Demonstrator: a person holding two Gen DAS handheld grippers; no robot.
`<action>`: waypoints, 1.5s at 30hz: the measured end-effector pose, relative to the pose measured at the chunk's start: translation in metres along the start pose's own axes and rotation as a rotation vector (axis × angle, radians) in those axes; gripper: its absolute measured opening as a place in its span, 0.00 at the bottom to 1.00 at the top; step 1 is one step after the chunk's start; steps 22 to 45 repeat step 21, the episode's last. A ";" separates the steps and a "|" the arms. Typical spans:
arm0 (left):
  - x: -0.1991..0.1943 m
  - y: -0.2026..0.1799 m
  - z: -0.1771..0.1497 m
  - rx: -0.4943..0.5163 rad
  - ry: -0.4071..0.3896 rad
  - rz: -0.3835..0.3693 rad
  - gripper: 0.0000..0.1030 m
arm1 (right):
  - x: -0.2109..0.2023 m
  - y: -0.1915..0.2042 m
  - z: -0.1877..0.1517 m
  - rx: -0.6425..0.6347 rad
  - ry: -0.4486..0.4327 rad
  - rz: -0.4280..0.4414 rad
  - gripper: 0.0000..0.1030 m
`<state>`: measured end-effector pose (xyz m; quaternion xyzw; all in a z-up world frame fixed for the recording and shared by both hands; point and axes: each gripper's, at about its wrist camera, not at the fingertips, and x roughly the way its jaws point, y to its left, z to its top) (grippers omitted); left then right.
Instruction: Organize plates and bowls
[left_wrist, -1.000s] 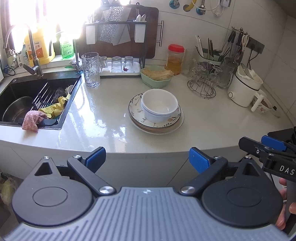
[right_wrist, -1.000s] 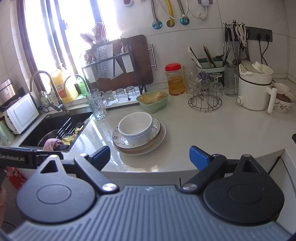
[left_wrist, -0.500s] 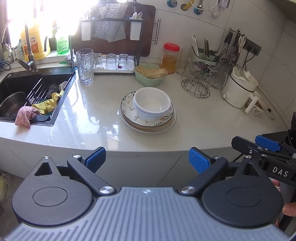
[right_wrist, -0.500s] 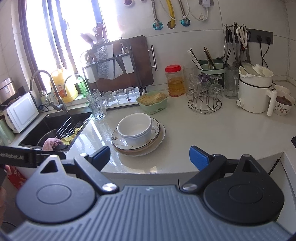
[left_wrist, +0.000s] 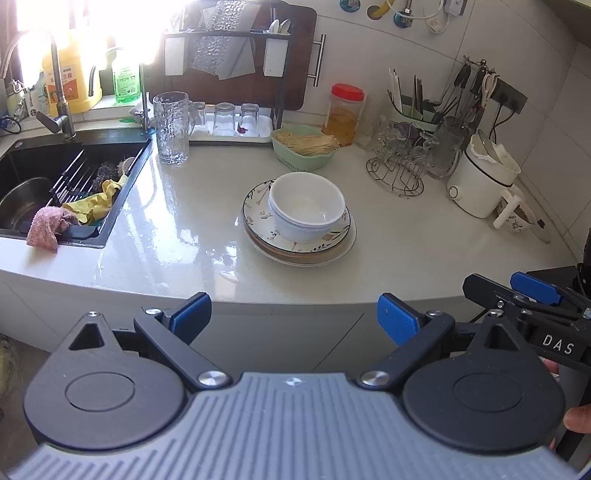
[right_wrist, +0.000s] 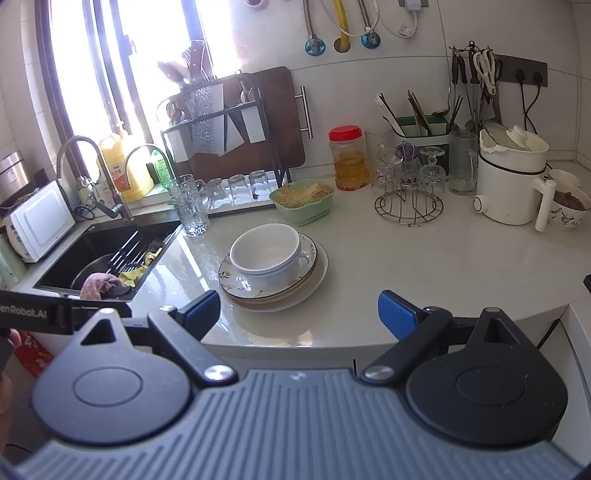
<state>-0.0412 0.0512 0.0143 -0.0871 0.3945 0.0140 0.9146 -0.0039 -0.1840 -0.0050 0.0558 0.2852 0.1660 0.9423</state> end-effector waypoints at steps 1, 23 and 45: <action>-0.001 0.001 0.002 0.000 -0.005 -0.004 0.95 | 0.000 0.000 0.000 -0.002 0.000 -0.003 0.91; 0.004 -0.002 0.014 0.024 -0.023 -0.029 0.95 | 0.011 0.000 0.005 0.039 -0.015 -0.004 0.91; 0.004 -0.002 0.014 0.024 -0.023 -0.029 0.95 | 0.011 0.000 0.005 0.039 -0.015 -0.004 0.91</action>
